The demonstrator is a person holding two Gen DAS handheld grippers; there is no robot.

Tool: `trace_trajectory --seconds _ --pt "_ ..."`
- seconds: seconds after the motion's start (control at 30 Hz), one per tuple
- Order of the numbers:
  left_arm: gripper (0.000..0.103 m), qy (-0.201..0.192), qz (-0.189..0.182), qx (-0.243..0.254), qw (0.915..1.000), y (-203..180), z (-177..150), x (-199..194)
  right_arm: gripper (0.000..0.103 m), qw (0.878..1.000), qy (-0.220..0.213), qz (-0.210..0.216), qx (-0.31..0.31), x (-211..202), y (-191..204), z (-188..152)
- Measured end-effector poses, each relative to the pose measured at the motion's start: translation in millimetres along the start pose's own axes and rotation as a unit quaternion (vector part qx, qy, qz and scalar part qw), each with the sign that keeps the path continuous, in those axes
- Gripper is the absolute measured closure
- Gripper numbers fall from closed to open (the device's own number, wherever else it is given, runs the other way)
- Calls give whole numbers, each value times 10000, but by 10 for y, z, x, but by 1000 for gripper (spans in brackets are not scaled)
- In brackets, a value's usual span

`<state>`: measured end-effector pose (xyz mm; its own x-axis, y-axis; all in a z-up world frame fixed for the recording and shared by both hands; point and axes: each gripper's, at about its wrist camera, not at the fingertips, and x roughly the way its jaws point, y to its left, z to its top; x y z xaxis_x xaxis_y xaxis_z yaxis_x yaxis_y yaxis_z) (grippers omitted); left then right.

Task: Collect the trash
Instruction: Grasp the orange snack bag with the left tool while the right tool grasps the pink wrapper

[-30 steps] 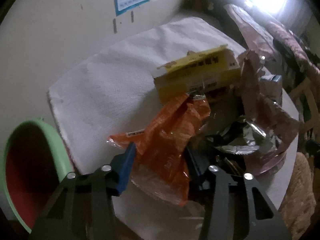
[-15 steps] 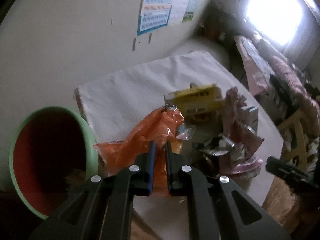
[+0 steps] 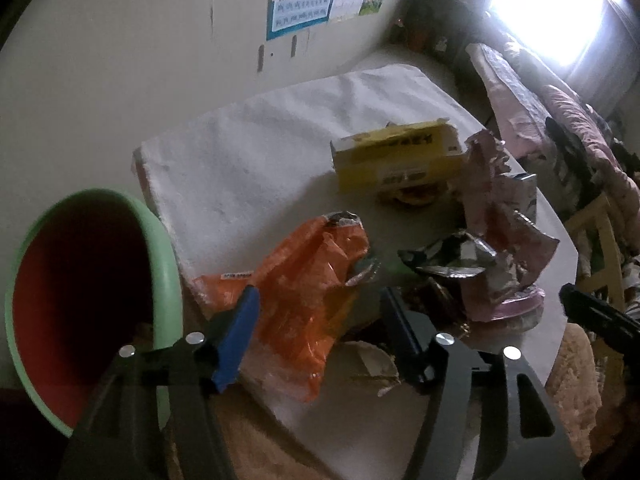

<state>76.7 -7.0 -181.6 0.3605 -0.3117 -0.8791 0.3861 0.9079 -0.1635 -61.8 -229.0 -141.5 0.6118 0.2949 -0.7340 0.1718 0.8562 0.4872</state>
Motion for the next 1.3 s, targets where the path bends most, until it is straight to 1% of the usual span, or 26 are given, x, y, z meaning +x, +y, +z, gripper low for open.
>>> trace_trajectory --seconds 0.1,0.13,0.27,0.63,1.17,1.3 --pt "39 235 41 169 9996 8 4 172 61 10000 18 -7 57 13 -14 -6" --pt "37 253 62 225 9994 3 3 199 61 10000 30 -2 61 18 -14 -8" --pt "36 438 71 368 9983 -11 -2 337 61 10000 43 26 38 18 -7 -10" --pt "27 428 269 550 9972 -59 111 454 61 10000 23 45 54 6 -31 -14" --pt "26 363 256 457 9980 9 62 396 61 9999 113 52 64 41 -41 -33" --pt "26 287 229 539 9979 36 87 313 61 9999 126 61 80 52 -44 -41"
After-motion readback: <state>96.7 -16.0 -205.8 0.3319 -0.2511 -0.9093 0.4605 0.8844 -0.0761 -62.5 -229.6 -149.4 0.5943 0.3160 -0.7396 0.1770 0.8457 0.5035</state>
